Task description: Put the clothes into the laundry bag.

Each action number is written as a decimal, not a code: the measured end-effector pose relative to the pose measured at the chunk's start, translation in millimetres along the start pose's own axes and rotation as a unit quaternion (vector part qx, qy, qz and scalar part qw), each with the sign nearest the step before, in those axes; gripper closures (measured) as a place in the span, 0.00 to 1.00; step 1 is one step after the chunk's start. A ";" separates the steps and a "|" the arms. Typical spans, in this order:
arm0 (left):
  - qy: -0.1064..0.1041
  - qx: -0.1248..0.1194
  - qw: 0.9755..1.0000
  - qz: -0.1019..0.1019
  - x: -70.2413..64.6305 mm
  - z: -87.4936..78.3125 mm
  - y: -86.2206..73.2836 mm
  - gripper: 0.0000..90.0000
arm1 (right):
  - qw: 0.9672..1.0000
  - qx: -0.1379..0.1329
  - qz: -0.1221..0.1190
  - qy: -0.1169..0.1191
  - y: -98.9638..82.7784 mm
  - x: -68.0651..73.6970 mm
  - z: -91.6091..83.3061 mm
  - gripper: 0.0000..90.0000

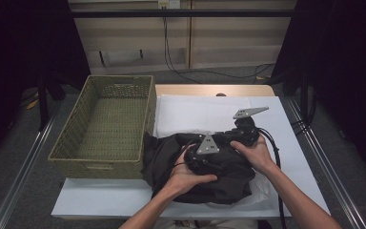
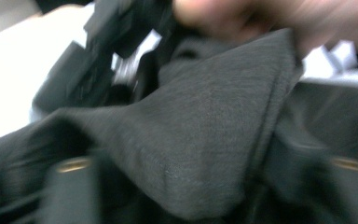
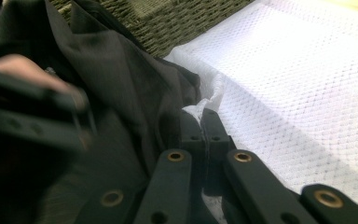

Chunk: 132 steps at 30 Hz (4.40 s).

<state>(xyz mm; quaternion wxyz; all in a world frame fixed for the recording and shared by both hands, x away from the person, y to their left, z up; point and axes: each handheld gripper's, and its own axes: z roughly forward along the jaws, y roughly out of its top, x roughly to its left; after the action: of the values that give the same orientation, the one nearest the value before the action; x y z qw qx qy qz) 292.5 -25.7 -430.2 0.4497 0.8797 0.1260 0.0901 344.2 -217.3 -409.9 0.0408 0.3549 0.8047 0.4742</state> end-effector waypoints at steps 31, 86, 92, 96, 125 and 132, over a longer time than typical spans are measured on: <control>-0.037 -0.048 0.996 -0.061 11.7 -33.7 -4.7 0.60 | 1.000 0.013 -0.003 0.009 -11.3 12.4 -14.8 1.00; -0.062 0.000 0.997 -0.050 12.3 -44.2 2.4 0.86 | 1.000 -0.007 -0.001 0.020 -0.8 10.8 -14.0 1.00; -0.073 0.031 0.995 -0.052 8.5 -17.7 -2.3 0.86 | 0.999 -0.022 -0.010 0.030 5.9 17.6 -21.0 1.00; -0.067 0.037 0.995 -0.061 15.4 -1.5 -12.5 0.86 | 0.999 -0.029 -0.020 0.034 11.1 24.3 -28.2 1.00; 0.028 -0.017 0.994 -0.102 54.6 -72.6 -28.6 0.15 | 0.999 -0.009 -0.017 0.031 0.1 21.9 -24.5 1.00; 0.045 0.055 0.992 -0.109 54.1 -39.8 -46.6 0.07 | 0.999 -0.007 -0.019 0.025 -0.3 20.4 -25.3 1.00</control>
<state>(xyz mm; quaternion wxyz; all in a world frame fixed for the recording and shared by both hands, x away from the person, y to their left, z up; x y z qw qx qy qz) 326.6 47.6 -442.6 0.4016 0.8792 0.2458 0.0727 318.7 -223.5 -390.7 0.0326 0.3269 0.8087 0.4879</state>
